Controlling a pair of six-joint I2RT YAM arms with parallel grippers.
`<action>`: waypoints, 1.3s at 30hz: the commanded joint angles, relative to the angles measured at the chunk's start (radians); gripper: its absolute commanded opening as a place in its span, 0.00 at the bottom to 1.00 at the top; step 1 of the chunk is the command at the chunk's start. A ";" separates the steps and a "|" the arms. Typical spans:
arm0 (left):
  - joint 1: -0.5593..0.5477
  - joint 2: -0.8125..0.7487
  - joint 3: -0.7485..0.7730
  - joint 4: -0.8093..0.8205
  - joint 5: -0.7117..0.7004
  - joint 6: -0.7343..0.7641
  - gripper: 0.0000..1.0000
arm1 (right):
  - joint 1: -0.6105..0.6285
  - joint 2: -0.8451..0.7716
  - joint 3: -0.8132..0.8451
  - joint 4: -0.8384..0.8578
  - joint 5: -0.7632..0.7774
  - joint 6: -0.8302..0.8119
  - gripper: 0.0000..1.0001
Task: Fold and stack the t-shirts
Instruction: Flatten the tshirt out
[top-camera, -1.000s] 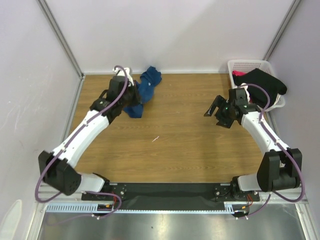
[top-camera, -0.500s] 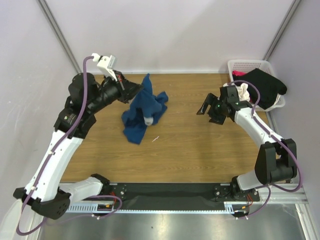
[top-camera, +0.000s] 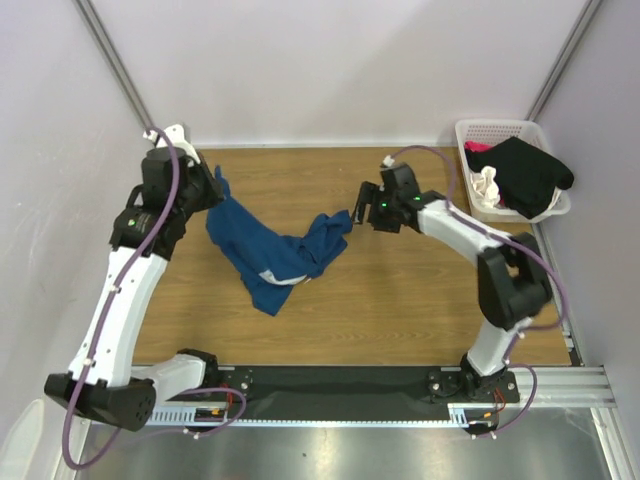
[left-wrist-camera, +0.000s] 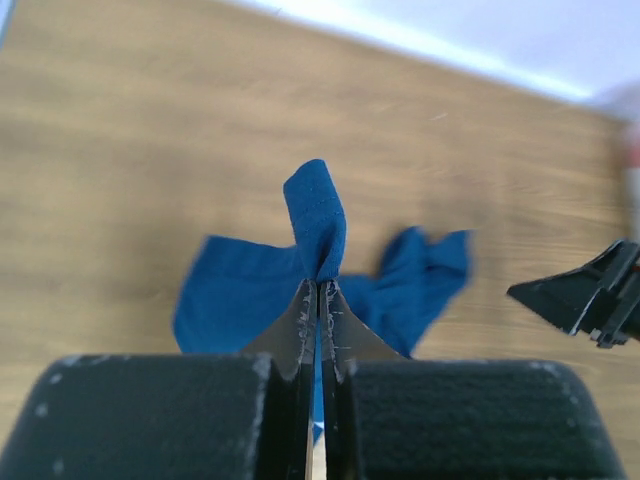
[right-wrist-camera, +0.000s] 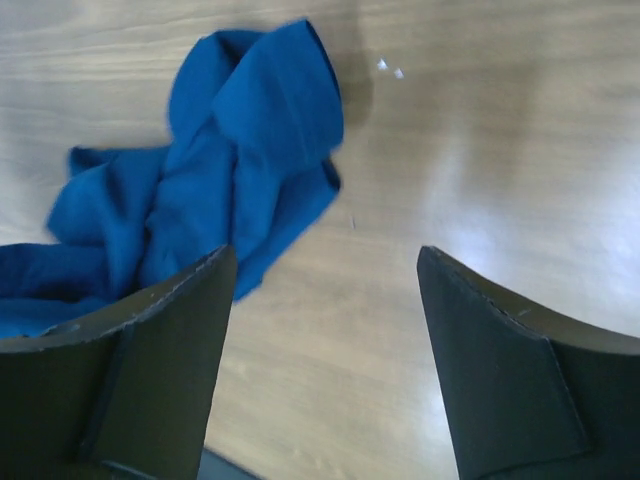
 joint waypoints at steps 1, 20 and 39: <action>0.018 0.005 -0.031 0.014 -0.087 -0.046 0.00 | 0.057 0.116 0.083 0.038 0.057 -0.021 0.78; 0.141 0.054 -0.082 0.095 -0.068 -0.015 0.00 | 0.131 0.339 0.176 0.017 0.076 0.012 0.52; 0.180 0.117 0.006 0.093 -0.137 0.002 0.00 | 0.085 0.094 0.140 -0.160 0.235 0.029 0.00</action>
